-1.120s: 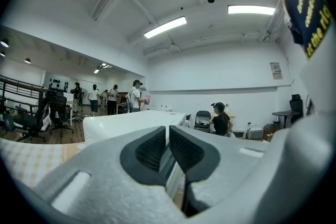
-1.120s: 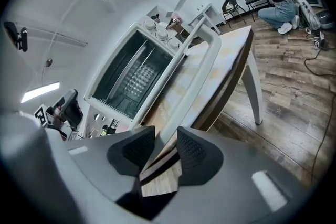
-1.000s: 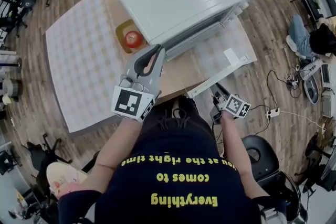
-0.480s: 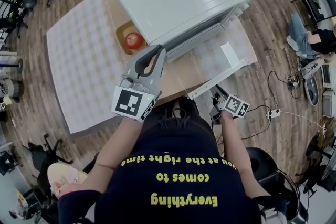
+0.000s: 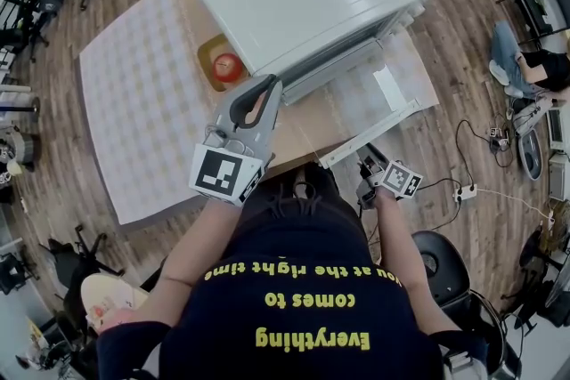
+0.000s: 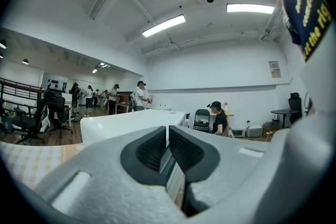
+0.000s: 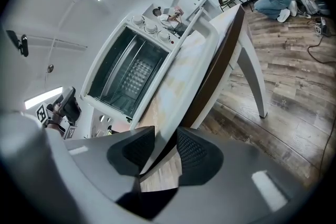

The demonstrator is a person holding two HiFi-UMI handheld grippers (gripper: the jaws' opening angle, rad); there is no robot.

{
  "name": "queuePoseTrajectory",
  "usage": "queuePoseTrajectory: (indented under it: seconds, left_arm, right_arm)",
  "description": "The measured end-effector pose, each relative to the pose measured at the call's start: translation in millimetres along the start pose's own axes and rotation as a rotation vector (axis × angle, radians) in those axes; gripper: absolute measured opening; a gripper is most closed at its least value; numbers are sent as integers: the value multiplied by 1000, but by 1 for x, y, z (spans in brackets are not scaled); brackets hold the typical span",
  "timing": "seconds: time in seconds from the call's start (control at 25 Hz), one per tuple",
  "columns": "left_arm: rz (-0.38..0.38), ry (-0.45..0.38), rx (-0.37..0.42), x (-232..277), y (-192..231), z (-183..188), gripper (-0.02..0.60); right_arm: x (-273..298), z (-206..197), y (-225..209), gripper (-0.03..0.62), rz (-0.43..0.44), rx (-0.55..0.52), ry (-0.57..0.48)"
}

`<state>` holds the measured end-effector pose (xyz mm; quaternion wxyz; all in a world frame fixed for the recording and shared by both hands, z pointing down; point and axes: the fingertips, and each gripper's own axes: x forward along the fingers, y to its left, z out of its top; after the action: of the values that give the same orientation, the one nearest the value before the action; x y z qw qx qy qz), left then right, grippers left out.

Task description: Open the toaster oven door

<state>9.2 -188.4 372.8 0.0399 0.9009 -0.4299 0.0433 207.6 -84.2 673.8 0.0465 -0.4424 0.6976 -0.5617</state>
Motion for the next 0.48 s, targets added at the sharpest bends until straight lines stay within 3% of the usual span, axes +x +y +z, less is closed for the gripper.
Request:
queuePoseTrajectory:
  seconds: [0.48]
  left_arm:
    - [-1, 4, 7, 3, -1, -2, 17]
  right_arm:
    - [2, -1, -6, 175, 18, -1, 4]
